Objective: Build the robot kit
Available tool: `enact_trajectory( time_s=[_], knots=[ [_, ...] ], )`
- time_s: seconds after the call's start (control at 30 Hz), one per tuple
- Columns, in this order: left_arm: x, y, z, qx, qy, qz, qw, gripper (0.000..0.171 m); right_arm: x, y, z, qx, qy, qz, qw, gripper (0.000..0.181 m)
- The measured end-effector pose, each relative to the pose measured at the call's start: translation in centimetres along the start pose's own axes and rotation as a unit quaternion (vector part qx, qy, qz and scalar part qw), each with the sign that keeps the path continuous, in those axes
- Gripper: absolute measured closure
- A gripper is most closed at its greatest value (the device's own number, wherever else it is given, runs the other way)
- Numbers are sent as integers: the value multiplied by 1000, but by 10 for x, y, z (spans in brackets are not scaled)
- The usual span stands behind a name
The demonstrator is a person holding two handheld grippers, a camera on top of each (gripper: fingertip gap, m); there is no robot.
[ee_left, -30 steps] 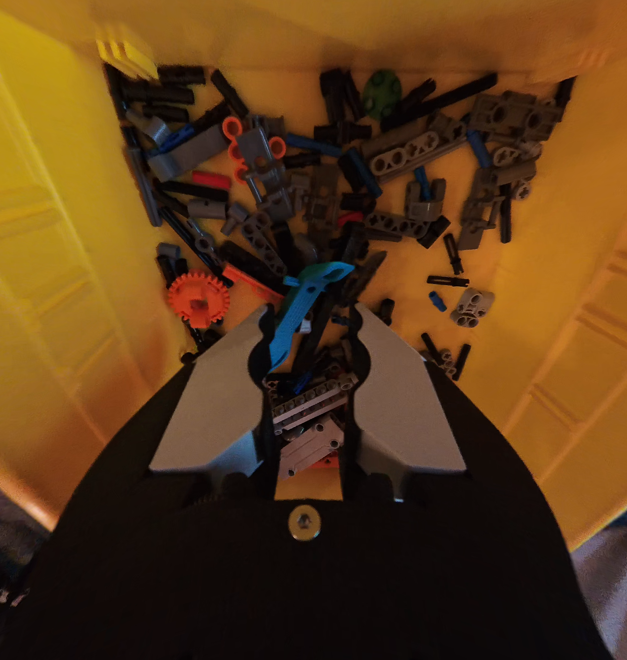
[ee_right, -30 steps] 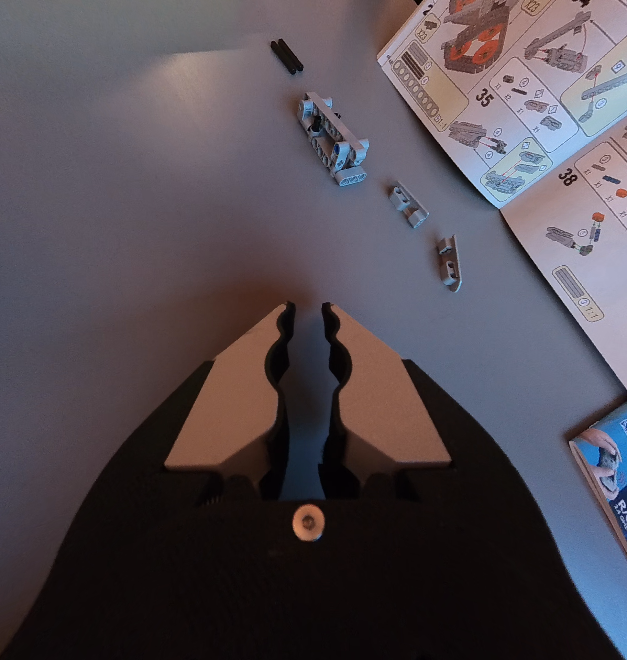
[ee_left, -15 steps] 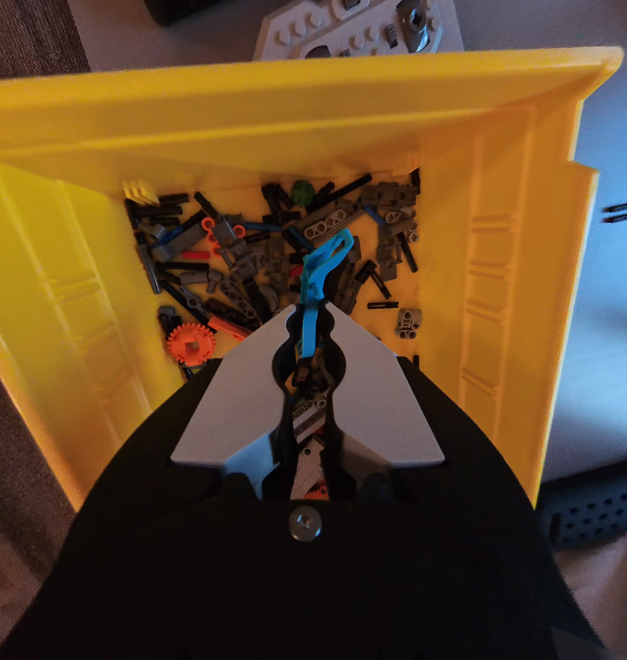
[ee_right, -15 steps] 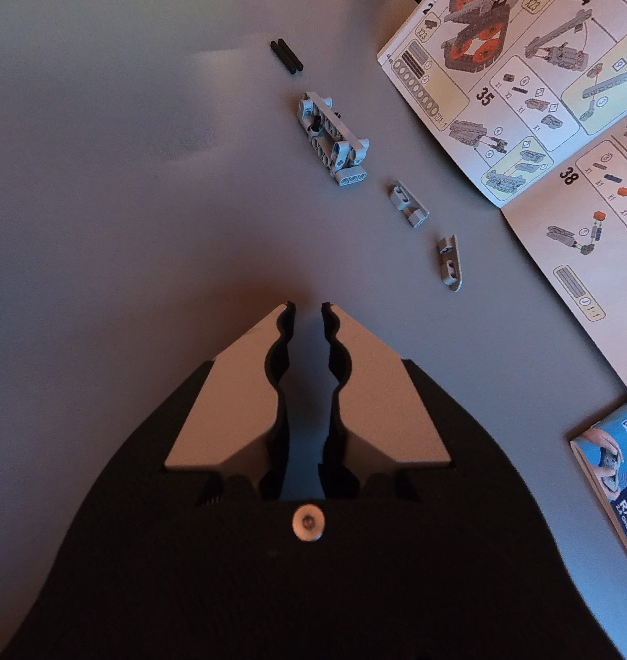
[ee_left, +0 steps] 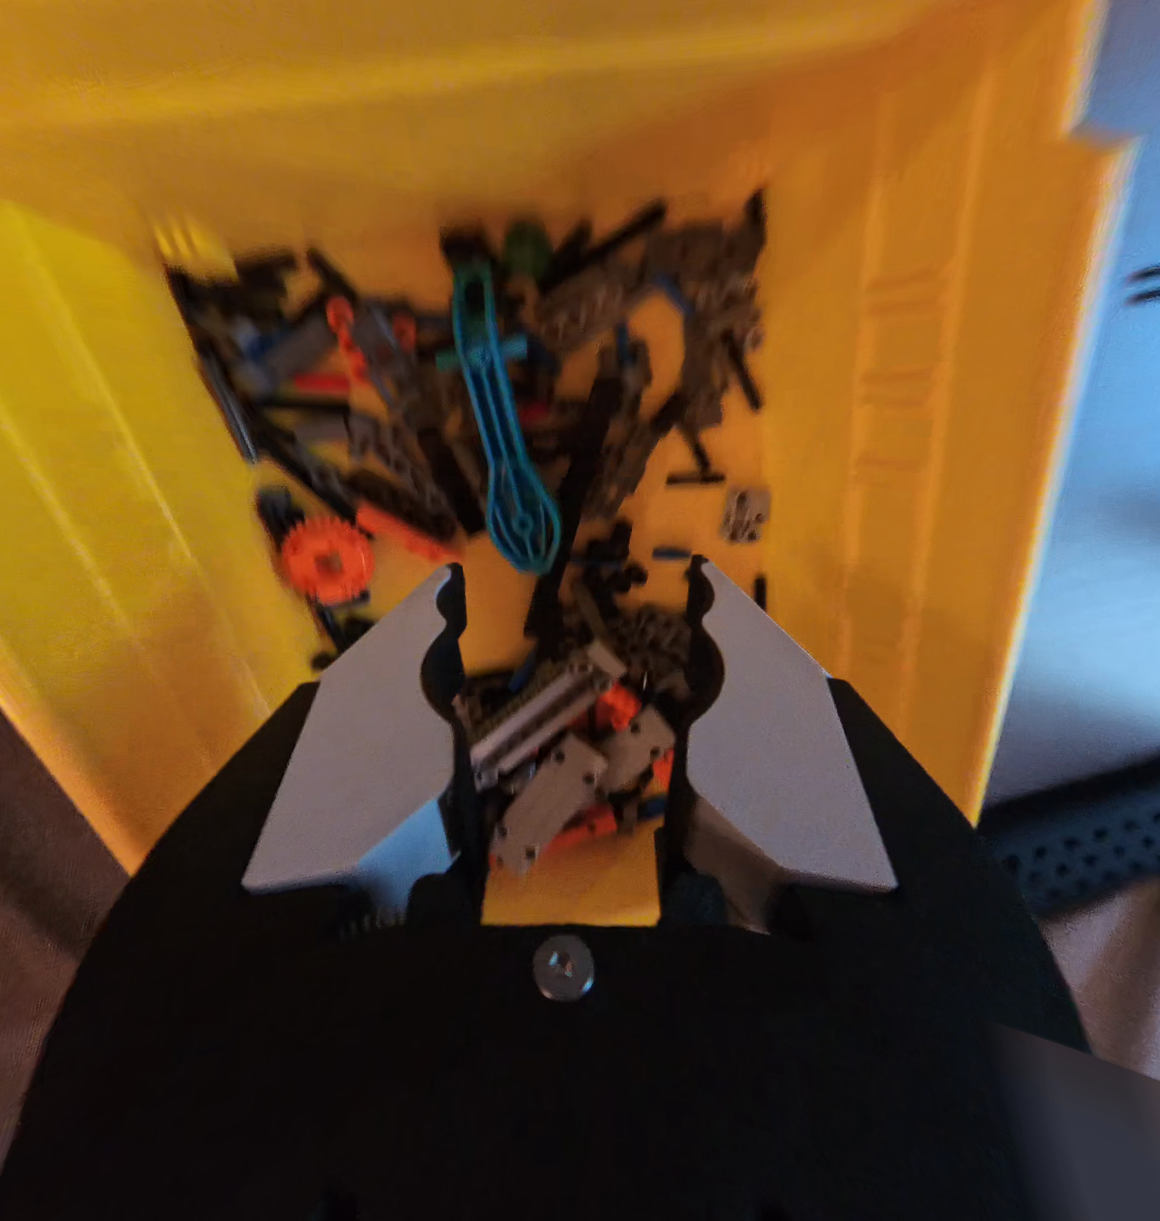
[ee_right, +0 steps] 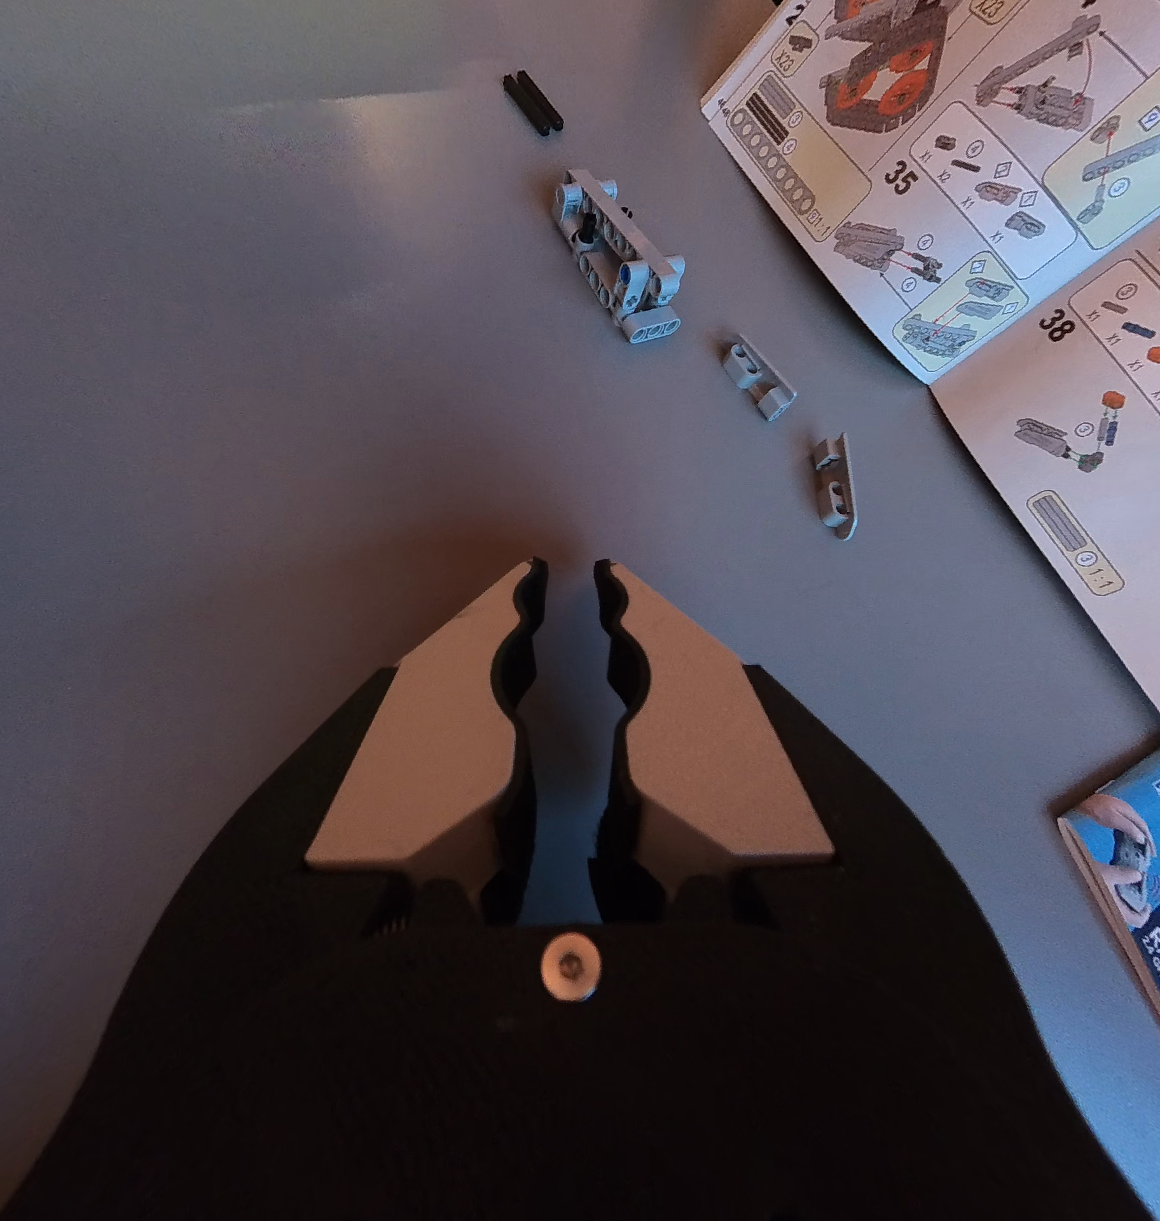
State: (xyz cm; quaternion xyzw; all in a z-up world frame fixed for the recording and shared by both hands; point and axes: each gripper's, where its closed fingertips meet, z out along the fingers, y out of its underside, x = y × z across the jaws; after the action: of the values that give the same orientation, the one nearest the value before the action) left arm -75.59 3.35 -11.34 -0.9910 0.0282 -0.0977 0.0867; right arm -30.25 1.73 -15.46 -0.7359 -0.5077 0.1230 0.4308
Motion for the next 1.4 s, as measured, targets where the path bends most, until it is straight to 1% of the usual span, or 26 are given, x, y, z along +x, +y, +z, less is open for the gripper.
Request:
enact_trajectory(
  time_s=[0.1,0.17,0.23,0.27,0.3,0.37,0.43,0.53,0.57,0.6,0.7,0.77,0.83,0.87,0.9,0.93,1.0,1.03,1.13,1.17,1.2,1.23,1.27,1.33,1.37,1.4],
  knots=[
    [-1,35,12,-91,3,-27,995,105,0,0,0,0,-1,-1,1000,166],
    [-3,44,21,-125,-9,-29,992,102,0,0,0,0,-1,-1,1000,166],
    [-9,50,29,-156,-37,-26,987,103,-1,0,0,0,-1,-2,1000,166],
    [-12,54,33,-171,-50,-21,984,107,-1,0,0,1,-1,-2,1000,166],
    [-11,55,36,-181,-53,-15,982,115,-1,0,0,1,-1,-3,1000,166],
    [1,50,39,-176,-27,-5,984,140,-1,0,0,1,-1,-5,1000,167],
    [2,47,39,-172,-31,13,985,142,-2,0,0,1,-2,-5,1000,167],
    [2,46,38,-167,-29,12,985,144,-2,0,0,1,-3,-6,1000,167],
    [1,44,37,-161,-25,10,987,150,-2,0,0,1,-3,-6,1000,167],
    [-1,39,36,-148,-27,10,989,164,-2,0,0,1,-3,-7,1000,167],
    [-9,21,33,-101,-37,11,994,167,-2,0,0,1,-4,-8,1000,168],
    [-21,11,32,-82,-60,10,995,166,-2,0,0,1,-4,-7,1000,167],
    [-34,10,31,-78,-88,3,993,165,-2,0,0,1,-5,-6,1000,167],
    [-37,9,30,-72,-93,-4,993,164,-2,0,0,1,-5,-6,1000,167],
    [-37,8,28,-66,-87,-14,994,159,-2,0,0,1,-5,-6,1000,168],
    [-34,12,27,-68,-75,-26,995,145,-3,0,0,1,-5,-6,1000,168],
    [-34,31,23,-101,-68,-54,991,111,-3,0,0,1,-6,-6,1000,168],
    [-36,44,19,-124,-74,-66,987,103,-3,0,0,1,-6,-7,1000,168],
    [-36,72,8,-161,-75,-91,980,94,-3,0,0,1,-6,-8,1000,168],
    [-35,76,5,-161,-72,-93,980,97,-3,0,0,1,-6,-8,1000,168],
    [-34,80,2,-164,-69,-86,980,101,-3,0,0,1,-7,-8,1000,168],
    [-32,83,2,-171,-67,-63,981,101,-3,0,0,1,-7,-8,1000,168],
    [-31,85,3,-184,-66,-20,981,100,-3,0,0,1,-7,-8,1000,168],
    [-35,87,8,-204,-92,113,968,107,-3,0,0,1,-7,-7,1000,168],
    [-39,82,11,-200,-115,176,957,106,-3,0,0,1,-8,-7,1000,168],
    [-39,77,14,-194,-125,217,948,110,-3,0,0,1,-8,-7,1000,168]
  ],
)
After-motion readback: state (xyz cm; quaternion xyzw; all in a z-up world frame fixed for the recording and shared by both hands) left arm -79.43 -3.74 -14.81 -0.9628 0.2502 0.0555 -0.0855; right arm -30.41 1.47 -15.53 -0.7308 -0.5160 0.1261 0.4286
